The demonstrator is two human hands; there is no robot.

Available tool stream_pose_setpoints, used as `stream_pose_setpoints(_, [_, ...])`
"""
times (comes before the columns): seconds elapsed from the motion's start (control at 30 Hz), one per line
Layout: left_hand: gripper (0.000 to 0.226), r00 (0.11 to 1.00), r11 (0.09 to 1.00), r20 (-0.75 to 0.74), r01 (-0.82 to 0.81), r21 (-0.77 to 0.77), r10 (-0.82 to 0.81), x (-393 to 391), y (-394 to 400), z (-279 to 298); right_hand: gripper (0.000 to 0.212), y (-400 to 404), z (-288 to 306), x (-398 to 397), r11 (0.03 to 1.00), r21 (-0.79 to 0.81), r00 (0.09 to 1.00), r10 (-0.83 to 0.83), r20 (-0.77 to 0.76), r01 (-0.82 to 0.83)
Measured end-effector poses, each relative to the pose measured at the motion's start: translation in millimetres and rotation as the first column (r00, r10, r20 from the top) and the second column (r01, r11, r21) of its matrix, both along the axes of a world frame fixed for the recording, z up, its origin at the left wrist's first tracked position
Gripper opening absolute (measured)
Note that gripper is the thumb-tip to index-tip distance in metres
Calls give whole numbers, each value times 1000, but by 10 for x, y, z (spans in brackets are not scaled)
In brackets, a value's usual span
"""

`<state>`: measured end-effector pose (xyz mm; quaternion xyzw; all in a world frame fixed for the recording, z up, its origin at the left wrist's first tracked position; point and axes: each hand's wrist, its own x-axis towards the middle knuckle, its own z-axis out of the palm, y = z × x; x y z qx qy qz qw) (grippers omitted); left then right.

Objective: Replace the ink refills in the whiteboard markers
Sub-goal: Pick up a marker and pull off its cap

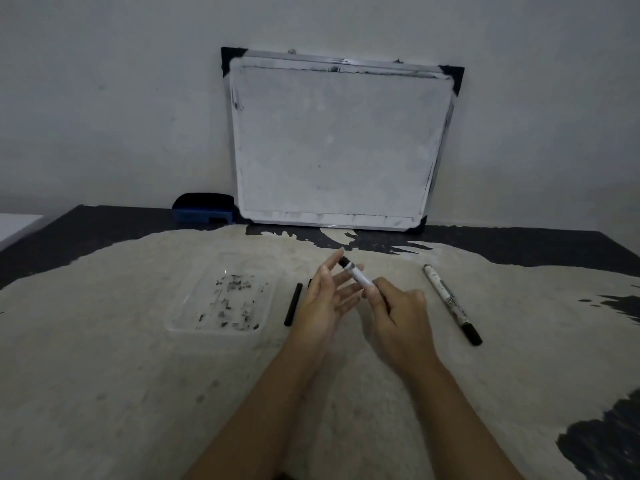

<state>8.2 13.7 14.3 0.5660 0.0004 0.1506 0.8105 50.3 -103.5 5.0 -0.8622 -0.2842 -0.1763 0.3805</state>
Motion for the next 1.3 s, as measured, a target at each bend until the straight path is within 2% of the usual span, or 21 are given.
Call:
stream_pose_setpoints(0.1, [40, 999, 999, 30, 20, -32, -19, -6, 6, 9, 33, -4, -12, -10, 998, -41, 999, 47, -17, -47])
stream_pose_setpoints(0.23, [32, 999, 997, 50, 14, -75, -11, -12, 9, 27, 33, -11, -49, 18, 999, -17, 998, 51, -37, -52])
stream_pose_setpoints(0.5, [21, 992, 981, 21, -118, -154, 122, -1, 32, -12, 38, 1, -48, 41, 996, -87, 995, -10, 95, 18])
stream_pose_setpoints(0.67, [16, 958, 952, -15, -286, -106, 286, -7, -33, 3, 31, -8, -72, 108, 991, -36, 980, -119, 162, 127])
stream_pose_setpoints(0.8, [18, 915, 914, -35, -402, -51, 401, 17, -83, -3, 28, -3, -49, 87, 991, 9, 970, -130, 205, 131])
stream_pose_setpoints(0.9, [22, 896, 894, -44, -444, -61, 442, 17, -108, -10, 23, 10, -20, 61, 995, 44, 972, -101, 213, 94])
stream_pose_setpoints(1.0, [29, 883, 877, -57, -470, -99, 466, 10, -106, 7, 2, -34, -30, 100, 983, 145, 972, -141, 186, 114])
stream_pose_setpoints(1.03, [31, 888, 881, -65, -460, -108, 456, 7, -101, 10, 8, -55, -23, 112, 974, 171, 971, -178, 161, 150])
stream_pose_setpoints(1.1, [28, 901, 899, -51, -433, -58, 431, 7, -113, 14, 13, -93, -11, 141, 956, 206, 966, -236, 110, 210])
stream_pose_setpoints(1.13, [23, 902, 902, -30, -431, 22, 431, 8, -126, 5, 13, -101, -4, 146, 947, 219, 962, -258, 93, 233])
stream_pose_setpoints(1.23, [7, 875, 808, 81, -473, 351, 477, 15, -160, -48, 11, -87, 16, 117, 939, 221, 955, -286, 81, 263])
stream_pose_setpoints(1.3, [8, 893, 777, 121, -439, 451, 434, 18, -181, -72, 12, -83, 15, 109, 944, 199, 953, -286, 103, 262])
